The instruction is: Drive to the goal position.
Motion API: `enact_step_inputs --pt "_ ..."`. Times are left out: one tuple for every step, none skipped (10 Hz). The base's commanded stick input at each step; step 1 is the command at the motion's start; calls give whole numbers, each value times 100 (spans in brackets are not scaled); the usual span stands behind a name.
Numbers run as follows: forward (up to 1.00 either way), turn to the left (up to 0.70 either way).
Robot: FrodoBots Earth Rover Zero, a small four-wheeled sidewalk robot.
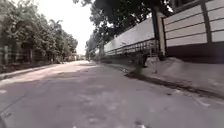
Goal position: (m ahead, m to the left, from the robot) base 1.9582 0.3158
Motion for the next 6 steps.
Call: enact_step_inputs --pt "100 0" --pt "100 0" --pt "100 0" --pt "100 0" --pt "100 5" --pt "100 26"
